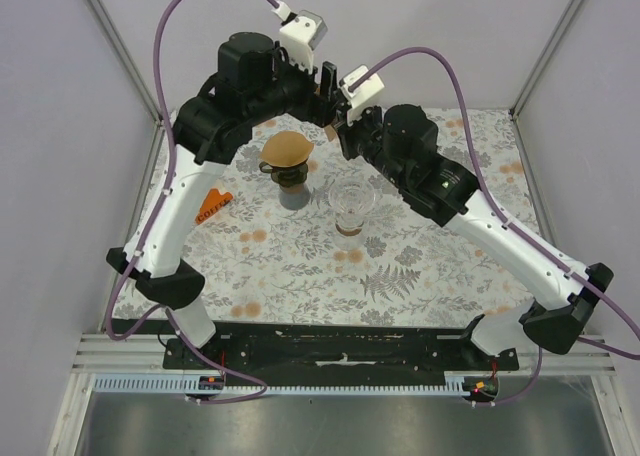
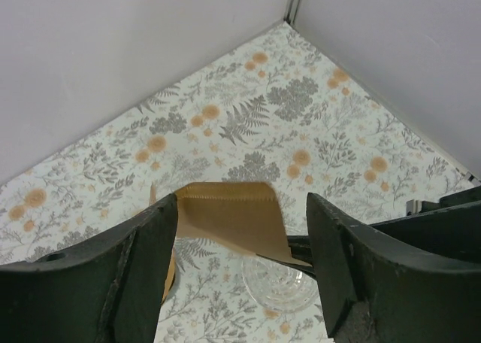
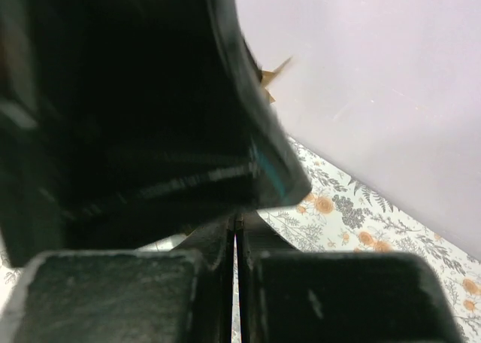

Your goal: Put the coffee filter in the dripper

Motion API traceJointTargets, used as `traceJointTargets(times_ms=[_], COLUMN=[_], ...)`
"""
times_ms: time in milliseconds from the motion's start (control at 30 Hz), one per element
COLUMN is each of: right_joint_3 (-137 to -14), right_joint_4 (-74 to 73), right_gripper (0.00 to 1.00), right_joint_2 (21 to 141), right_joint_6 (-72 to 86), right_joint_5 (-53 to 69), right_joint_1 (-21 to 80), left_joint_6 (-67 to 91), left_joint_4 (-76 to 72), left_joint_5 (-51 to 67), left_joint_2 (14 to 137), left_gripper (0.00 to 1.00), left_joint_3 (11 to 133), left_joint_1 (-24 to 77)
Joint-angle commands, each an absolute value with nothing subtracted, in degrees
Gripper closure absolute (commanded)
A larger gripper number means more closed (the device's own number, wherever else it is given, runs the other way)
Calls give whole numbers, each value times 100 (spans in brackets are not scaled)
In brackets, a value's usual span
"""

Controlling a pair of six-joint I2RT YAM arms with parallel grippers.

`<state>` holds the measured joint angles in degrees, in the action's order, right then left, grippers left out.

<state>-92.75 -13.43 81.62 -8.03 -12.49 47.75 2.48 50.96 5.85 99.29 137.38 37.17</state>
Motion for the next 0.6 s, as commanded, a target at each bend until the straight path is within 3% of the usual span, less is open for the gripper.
traceJointTargets(times_ms=[0, 67, 133, 200, 300, 333, 400, 467, 567], right_joint_3=[-9624, -9633, -9624, -9572, -9379, -9300, -9072, -8817, -8447], right_joint_4=[-1248, -1239, -1257, -1213, -1099, -1073, -1020, -1020, -1089], right_gripper=[100, 100, 100, 100, 100, 94, 68, 49, 27], right_joint_2=[8226, 8227, 8218, 8174, 8043, 7972, 7753, 7446, 6989], right_joint_6=[-809, -817, -852, -931, -1151, -1230, -1318, -1432, -1547], right_joint_5=[-1389, -1389, -1336, -1222, -723, -521, -99, 594, 2025], right_joint_1=[4764, 4772, 4772, 4772, 4772, 4738, 4641, 4422, 3983], left_joint_6=[325, 273, 264, 272, 255, 220, 123, 9, -490], left_joint_4=[5150, 5177, 5168, 5185, 5177, 5177, 5194, 5238, 5378], left_joint_5=[475, 309, 194, 202, 272, 333, 570, 956, 1562], left_joint_2=[9677, 9686, 9694, 9694, 9694, 9677, 9642, 9580, 9492], left_gripper=[26, 36, 63, 82, 98, 98, 98, 98, 98], left_joint_3=[13448, 13438, 13456, 13474, 13517, 13526, 13526, 13535, 13561], left_joint_1=[3806, 3806, 3797, 3814, 3797, 3788, 3771, 3753, 3744])
